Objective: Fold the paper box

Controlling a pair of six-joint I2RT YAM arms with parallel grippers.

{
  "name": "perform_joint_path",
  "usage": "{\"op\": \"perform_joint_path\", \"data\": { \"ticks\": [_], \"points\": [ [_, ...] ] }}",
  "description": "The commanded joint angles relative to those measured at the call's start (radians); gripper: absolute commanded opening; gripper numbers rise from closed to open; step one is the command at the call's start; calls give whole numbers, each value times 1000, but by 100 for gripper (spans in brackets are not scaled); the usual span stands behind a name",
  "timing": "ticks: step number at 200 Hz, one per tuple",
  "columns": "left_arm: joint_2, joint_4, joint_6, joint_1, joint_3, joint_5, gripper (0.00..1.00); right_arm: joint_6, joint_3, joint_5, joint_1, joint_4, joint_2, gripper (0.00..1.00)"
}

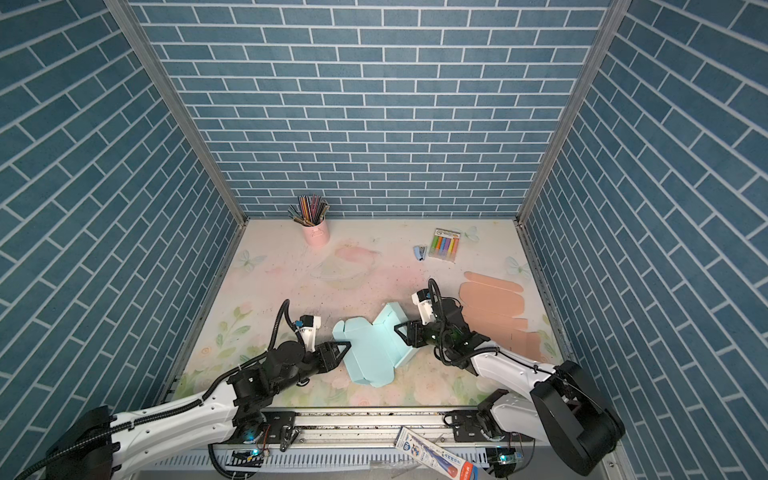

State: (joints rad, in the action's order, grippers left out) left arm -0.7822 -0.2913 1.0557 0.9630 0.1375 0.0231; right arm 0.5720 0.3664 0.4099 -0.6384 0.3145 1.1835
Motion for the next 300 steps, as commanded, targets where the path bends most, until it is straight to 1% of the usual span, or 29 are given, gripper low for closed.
{"op": "perform_joint_path", "data": {
  "ticks": [1,19,58,76,113,136,160,181,208,223,238,254,267,300],
  "points": [
    [-12,-43,23,9,-6,38,39,-1,-17,19,1,26,-19,55],
    [-17,-46,35,9,-7,49,34,-5,-27,28,0,42,-28,56],
    [-19,-42,48,10,-12,63,28,-26,-37,17,-16,40,-66,57],
    [-17,-38,53,9,-15,72,23,-36,-44,15,-25,41,-85,58],
    [-12,-35,54,9,-1,73,15,-40,-65,4,-29,16,-147,60],
    [17,22,50,9,26,90,9,-37,-108,18,-33,38,-249,62],
    [50,128,12,-13,91,101,7,-37,-185,8,-41,73,-416,68],
    [61,232,-60,-52,166,70,6,-39,-240,-4,-43,74,-558,74],
    [61,357,-176,-138,262,-22,5,-60,-271,-15,-46,43,-698,78],
    [43,436,-272,-180,336,-72,5,-77,-270,-17,-46,18,-749,79],
    [0,532,-405,-210,436,-122,5,-106,-257,-16,-46,6,-788,80],
    [-64,613,-532,-213,548,-177,5,-137,-241,-33,-46,27,-798,82],
    [-127,681,-626,-212,652,-223,5,-178,-228,-36,-46,81,-777,84],
    [-267,881,-830,-212,846,-304,5,-325,-135,-13,-45,200,-629,85]
  ]
}}
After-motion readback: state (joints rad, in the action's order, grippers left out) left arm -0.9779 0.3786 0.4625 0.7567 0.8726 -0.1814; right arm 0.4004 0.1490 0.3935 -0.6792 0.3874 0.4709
